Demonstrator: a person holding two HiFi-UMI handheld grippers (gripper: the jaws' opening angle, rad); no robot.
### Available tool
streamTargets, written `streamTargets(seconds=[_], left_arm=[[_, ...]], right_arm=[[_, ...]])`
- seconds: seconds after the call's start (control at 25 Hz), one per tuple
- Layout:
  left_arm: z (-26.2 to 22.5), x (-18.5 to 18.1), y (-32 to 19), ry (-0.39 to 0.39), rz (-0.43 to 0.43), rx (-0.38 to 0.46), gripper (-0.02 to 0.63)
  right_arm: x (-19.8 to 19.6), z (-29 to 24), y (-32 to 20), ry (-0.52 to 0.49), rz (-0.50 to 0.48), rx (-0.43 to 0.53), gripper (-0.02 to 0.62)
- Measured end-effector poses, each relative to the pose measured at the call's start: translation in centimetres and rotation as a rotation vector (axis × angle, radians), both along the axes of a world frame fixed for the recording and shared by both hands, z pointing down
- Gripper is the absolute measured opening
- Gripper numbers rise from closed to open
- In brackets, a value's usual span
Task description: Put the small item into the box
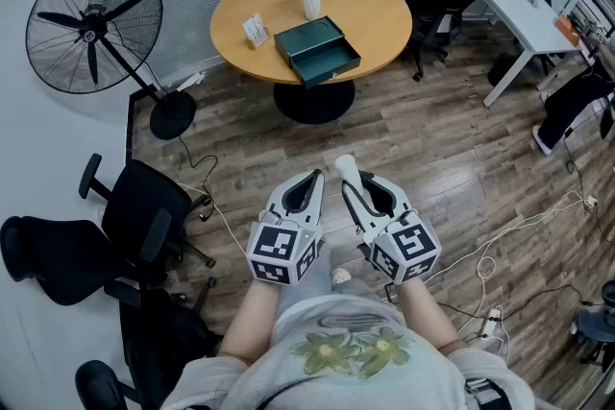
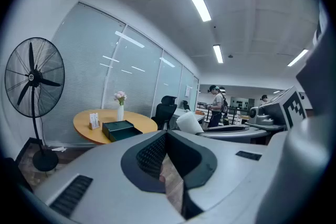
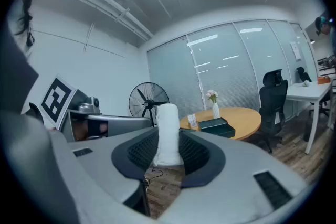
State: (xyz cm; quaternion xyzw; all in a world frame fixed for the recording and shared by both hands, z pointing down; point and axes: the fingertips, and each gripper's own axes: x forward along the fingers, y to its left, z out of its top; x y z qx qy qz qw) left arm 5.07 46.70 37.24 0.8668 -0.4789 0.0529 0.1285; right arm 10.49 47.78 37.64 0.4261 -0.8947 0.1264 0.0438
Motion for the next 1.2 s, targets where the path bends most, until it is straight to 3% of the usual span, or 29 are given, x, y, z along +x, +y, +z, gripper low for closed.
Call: streamTargets(seconds=[0.2, 0.64, 0.92, 1.2], left_arm=[[1.1, -1.9, -4.5, 0.005, 0.002, -0.023, 0.002], [2.1, -9.1, -18.8, 0.012, 0.003, -0.049, 0.002], [2.2, -10.2, -25.2, 0.02, 0.056, -0.045, 0.002], [3.8, -9.8, -28.1, 0.042, 0.111, -0.091, 0.002]], right_arm=[[-1.8, 1.1, -4.3, 0.009, 0.004, -0.021, 0.129], [-6.9, 1.3, -19.2, 0.033, 0.028, -0.005, 0.13], [-7.9, 1.5, -24.8, 0.048, 0.09, -0.009, 0.13], [-7.4, 2.6, -27.9, 0.083, 0.134, -0.037, 0.13]])
